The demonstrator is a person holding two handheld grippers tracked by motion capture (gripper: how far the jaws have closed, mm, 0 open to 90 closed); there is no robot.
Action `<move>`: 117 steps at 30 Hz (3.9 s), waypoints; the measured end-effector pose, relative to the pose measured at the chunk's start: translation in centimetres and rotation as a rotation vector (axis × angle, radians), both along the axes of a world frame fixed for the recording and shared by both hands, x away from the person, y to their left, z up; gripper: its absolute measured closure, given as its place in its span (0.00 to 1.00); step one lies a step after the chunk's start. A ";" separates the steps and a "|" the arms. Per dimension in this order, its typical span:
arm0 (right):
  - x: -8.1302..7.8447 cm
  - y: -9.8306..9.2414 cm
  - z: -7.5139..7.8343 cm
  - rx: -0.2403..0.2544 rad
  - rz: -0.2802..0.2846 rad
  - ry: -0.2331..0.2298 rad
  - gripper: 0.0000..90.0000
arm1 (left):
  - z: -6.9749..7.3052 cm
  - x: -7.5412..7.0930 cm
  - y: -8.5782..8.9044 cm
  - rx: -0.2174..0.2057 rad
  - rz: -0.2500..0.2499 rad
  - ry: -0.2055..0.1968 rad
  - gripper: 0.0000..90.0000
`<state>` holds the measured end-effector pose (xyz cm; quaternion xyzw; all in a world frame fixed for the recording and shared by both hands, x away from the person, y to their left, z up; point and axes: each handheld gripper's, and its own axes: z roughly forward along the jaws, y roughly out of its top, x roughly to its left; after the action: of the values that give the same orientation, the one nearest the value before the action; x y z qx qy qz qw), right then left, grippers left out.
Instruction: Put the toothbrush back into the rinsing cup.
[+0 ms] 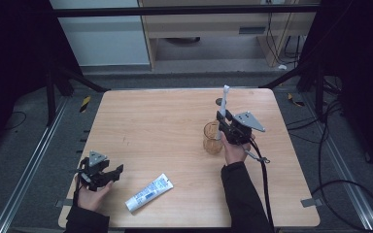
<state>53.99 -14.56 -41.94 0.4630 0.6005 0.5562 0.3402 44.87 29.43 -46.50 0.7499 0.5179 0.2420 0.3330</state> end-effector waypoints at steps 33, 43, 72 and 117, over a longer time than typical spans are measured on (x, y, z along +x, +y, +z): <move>-0.4 0.1 -1.6 -0.068 0.020 0.133 0.74 | 0.0 0.0 0.0 0.000 -0.001 -0.001 0.43; -0.7 -0.2 -1.2 -0.069 0.033 0.124 0.70 | 0.0 0.0 0.0 0.001 -0.001 0.000 0.43; -1.3 0.1 -1.1 -0.112 0.063 0.186 0.35 | 0.2 -0.2 -0.1 -0.002 -0.008 -0.008 0.43; -9.0 -7.9 -2.5 -0.210 0.147 0.353 0.33 | 1.0 -2.5 -2.7 0.001 -0.291 0.131 0.91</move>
<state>45.02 -22.50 -44.48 0.4703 0.7374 0.4243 0.2346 42.36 26.75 -45.55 0.8313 0.4243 0.1422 0.3296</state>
